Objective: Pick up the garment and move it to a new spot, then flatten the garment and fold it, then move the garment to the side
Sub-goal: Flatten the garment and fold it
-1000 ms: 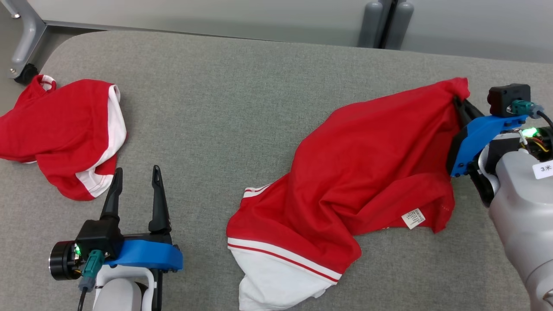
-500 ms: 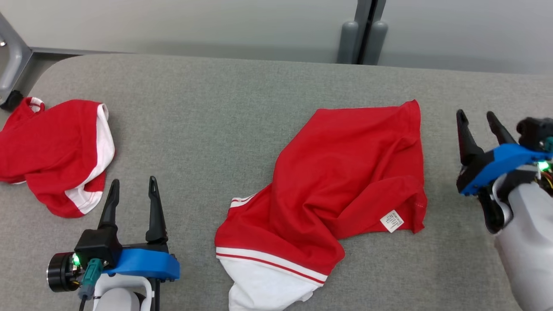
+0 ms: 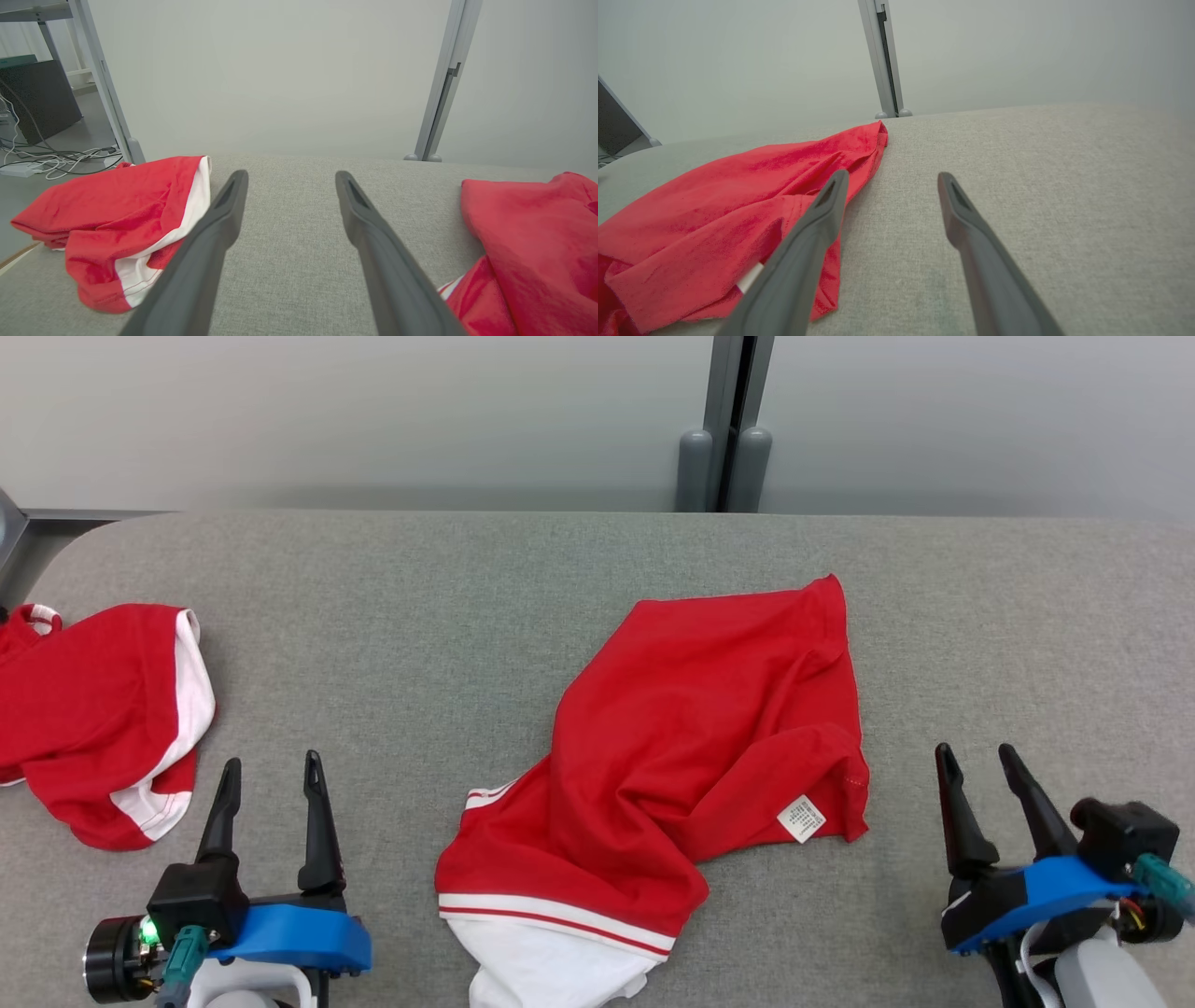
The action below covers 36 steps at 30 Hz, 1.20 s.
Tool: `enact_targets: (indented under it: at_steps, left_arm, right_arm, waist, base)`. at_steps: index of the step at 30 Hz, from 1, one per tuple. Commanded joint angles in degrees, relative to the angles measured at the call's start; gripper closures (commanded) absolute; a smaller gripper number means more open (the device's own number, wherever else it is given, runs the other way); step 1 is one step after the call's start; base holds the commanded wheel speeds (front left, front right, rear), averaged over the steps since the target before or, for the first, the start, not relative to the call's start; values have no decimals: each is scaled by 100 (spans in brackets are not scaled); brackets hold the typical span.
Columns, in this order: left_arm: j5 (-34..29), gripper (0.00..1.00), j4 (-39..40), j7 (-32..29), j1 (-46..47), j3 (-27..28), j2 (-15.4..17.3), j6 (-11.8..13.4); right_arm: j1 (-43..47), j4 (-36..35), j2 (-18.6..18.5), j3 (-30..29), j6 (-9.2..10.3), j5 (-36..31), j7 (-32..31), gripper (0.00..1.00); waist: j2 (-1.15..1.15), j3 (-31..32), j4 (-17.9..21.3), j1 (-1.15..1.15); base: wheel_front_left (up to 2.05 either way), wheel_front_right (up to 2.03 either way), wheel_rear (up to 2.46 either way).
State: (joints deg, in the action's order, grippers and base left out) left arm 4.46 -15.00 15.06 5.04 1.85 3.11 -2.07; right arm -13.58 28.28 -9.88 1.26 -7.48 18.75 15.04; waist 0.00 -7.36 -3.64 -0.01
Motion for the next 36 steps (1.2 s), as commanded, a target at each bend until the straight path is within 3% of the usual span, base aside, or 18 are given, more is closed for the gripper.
enact_targets:
  at_steps: [1,6,18,36]
  left_arm:
    - [-34,0,11,16,0,31,6,-16]
    - [-62,0,-49,17,-72,32,4,-48]
    - [-216,0,-131,16,-368,-15,41,-83]
    - [-252,0,-227,16,-481,-116,139,-48]
  right_arm:
    - [123,-95,26,-30,-3,-65,20,0]
    - [594,-683,373,-113,-3,-173,20,0]
    - [1408,-1611,686,-225,-3,-795,21,0]
    - [1551,-1467,698,-165,-3,-814,21,0]
  waist:
    - [0,6,6,1]
    - [0,105,17,1]
    - [0,438,-51,1]
    - [0,492,-25,1]
  base:
    - [0,0,0]
    - [0,0,0]
    - [0,0,0]
    - [0,0,0]
